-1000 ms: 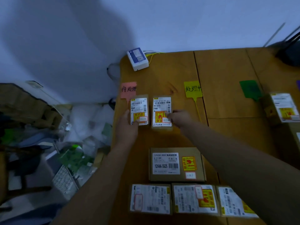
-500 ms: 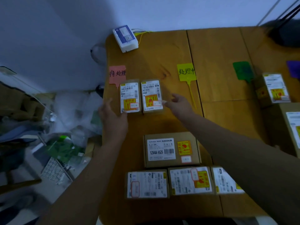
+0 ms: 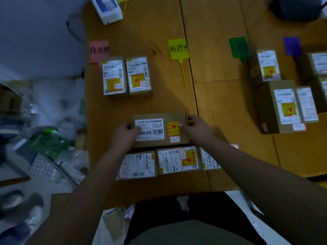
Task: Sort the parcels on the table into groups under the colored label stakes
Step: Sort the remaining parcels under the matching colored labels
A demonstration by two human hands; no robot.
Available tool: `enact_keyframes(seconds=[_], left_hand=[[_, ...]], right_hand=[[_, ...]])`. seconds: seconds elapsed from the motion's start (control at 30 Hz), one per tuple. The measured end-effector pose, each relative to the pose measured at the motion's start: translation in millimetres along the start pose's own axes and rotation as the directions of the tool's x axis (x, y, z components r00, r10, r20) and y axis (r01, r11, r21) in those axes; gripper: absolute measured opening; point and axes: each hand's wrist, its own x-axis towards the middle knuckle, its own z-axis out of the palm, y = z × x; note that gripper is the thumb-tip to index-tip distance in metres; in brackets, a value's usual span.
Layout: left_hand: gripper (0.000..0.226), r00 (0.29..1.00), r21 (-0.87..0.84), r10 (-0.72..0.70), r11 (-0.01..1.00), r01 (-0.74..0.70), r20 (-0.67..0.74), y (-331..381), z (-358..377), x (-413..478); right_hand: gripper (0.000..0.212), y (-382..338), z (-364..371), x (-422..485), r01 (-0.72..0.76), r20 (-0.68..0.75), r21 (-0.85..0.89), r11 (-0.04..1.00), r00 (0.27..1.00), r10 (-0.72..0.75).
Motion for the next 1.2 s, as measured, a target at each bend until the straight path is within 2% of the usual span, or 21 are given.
enact_keyframes(seconds=[0.07, 0.17, 0.2, 0.33, 0.47, 0.63, 0.8, 1.0, 1.2], left_hand=[[0.051, 0.996, -0.027, 0.048, 0.998, -0.050, -0.075, 8.4, 4.0, -7.8], [0.053, 0.986, -0.176, 0.100, 0.977, -0.123, -0.135, 25.1, 8.5, -22.5], [0.053, 0.980, -0.219, 0.128, 0.962, -0.160, -0.151, 30.7, 10.1, -27.4], [0.049, 0.936, -0.312, 0.265, 0.891, -0.329, -0.230, 66.8, 12.7, -56.7], [0.056, 0.879, -0.348, 0.364, 0.817, -0.460, -0.307, 104.9, 17.0, -88.6], [0.047, 0.814, -0.332, 0.435, 0.758, -0.562, -0.385, 140.8, 32.8, -128.4], [0.044, 0.809, -0.371, 0.428, 0.732, -0.572, -0.403, 158.8, 56.3, -152.6], [0.049, 0.820, -0.361, 0.408, 0.752, -0.551, -0.400, 157.5, 85.9, -157.4], [0.047, 0.880, -0.404, 0.325, 0.796, -0.452, -0.346, 143.6, 119.1, -155.0]], right_hand=[[0.058, -1.4, -2.3, 1.0, 0.036, -0.048, 0.043, 0.998, 0.998, -0.034], [0.079, -4.9, -19.6, 0.8, 0.102, -0.129, 0.133, 0.986, 0.988, -0.085], [0.078, -8.2, -28.6, -2.2, 0.131, -0.145, 0.178, 0.975, 0.984, -0.106], [0.050, -16.7, -76.0, -12.5, 0.313, -0.229, 0.328, 0.892, 0.942, -0.246], [0.045, -27.4, -128.4, -28.1, 0.443, -0.265, 0.441, 0.780, 0.895, -0.358], [0.044, -34.6, -179.6, -46.9, 0.568, -0.316, 0.427, 0.704, 0.823, -0.472], [0.047, -20.9, -211.1, -47.5, 0.584, -0.312, 0.427, 0.690, 0.812, -0.494], [0.049, 6.6, -230.2, -47.0, 0.551, -0.276, 0.457, 0.698, 0.834, -0.478], [0.046, 40.4, -236.6, -42.2, 0.405, -0.179, 0.471, 0.783, 0.914, -0.365]])
